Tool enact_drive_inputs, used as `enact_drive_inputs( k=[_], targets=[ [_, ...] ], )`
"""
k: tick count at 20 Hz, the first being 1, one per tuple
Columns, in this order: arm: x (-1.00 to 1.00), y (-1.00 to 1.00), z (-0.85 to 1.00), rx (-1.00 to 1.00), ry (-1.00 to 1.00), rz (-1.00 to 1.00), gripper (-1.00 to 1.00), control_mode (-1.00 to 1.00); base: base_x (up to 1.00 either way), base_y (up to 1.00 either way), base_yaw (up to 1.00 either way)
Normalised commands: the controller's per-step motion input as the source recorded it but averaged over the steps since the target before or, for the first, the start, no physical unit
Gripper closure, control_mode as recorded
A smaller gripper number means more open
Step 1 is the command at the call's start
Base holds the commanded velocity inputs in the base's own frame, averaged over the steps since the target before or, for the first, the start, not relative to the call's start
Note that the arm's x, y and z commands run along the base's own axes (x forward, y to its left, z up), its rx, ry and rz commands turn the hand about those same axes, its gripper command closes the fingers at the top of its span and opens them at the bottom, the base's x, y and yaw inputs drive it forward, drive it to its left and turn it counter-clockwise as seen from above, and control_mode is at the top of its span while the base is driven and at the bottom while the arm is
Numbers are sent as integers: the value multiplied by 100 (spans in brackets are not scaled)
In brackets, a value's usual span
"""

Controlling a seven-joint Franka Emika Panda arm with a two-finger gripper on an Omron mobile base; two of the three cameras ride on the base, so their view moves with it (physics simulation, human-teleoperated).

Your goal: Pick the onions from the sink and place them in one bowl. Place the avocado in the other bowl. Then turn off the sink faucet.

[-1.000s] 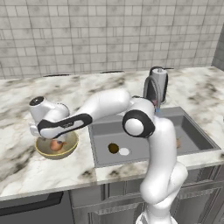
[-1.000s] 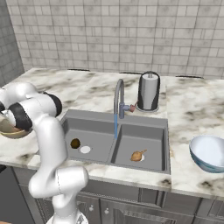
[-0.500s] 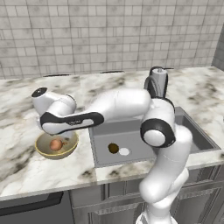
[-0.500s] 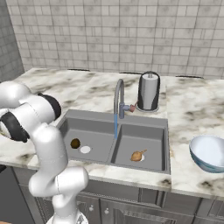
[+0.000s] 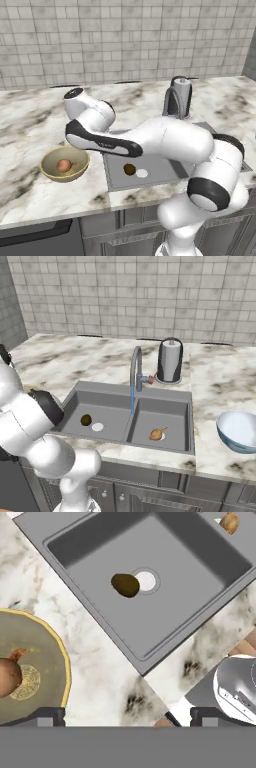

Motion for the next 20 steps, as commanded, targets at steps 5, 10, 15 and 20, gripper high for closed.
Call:
enact_drive_inputs(
  k=[5, 10, 15, 20],
  targets=[
    [-32, -100, 47, 15, -10, 6, -100, -100, 0, 0, 0],
    [-21, -100, 6, 8, -5, 14, -100, -100, 0, 0, 0],
    [-15, -100, 0, 1, -2, 22, -100, -100, 0, 0, 0],
    [-14, -100, 0, 0, 0, 20, -100, -100, 0, 0, 0]
  ],
)
